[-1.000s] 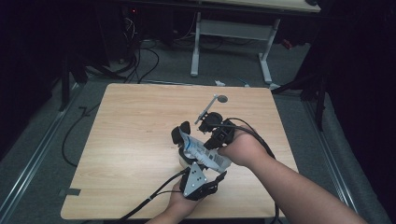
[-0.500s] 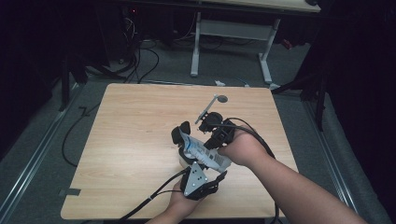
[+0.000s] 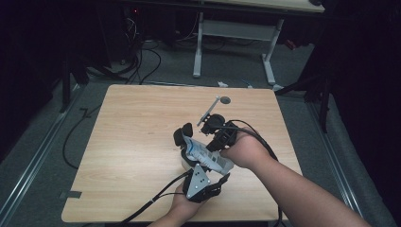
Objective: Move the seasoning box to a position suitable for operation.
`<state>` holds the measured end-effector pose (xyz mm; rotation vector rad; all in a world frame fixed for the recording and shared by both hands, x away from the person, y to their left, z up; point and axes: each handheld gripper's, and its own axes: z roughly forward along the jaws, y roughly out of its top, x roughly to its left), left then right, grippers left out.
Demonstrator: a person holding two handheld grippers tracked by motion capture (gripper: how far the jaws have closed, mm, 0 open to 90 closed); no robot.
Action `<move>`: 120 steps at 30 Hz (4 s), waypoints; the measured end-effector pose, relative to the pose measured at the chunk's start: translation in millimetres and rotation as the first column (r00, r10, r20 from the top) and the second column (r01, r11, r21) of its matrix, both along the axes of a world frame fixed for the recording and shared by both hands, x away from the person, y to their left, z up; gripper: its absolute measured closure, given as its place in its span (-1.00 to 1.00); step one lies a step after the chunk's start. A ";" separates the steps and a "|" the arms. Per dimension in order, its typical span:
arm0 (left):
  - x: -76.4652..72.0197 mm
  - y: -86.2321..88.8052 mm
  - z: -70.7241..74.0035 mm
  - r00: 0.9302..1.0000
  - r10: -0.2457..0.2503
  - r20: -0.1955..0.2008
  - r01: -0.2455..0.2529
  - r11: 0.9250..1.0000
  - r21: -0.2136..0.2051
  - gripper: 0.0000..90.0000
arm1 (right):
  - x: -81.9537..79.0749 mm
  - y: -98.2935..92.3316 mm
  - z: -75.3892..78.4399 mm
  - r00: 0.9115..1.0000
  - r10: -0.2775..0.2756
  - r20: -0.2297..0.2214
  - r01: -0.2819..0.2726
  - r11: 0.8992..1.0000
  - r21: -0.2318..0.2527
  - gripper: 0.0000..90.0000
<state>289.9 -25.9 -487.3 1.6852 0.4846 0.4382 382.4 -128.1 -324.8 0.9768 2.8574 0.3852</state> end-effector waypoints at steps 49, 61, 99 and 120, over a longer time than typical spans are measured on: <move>-4.0 5.0 -17.6 1.000 0.000 -0.012 0.000 0.998 0.057 0.14 | -5.4 -11.5 -8.7 0.999 -0.018 -0.033 0.018 1.000 0.012 1.00; -2.3 8.5 -22.6 0.999 0.012 -0.032 -0.010 0.997 0.080 0.14 | -6.8 -13.9 -10.9 0.999 -0.023 -0.040 0.024 1.000 0.015 1.00; 3.7 8.7 -29.1 0.994 0.017 -0.107 -0.007 0.996 0.089 0.13 | -5.1 -16.9 -14.6 0.999 -0.029 -0.037 0.030 0.999 0.012 1.00; 0.8 14.1 -28.2 0.996 -0.008 -0.094 0.017 0.995 0.095 -0.06 | -2.3 -13.1 -13.5 0.999 -0.020 -0.043 0.021 1.000 0.008 1.00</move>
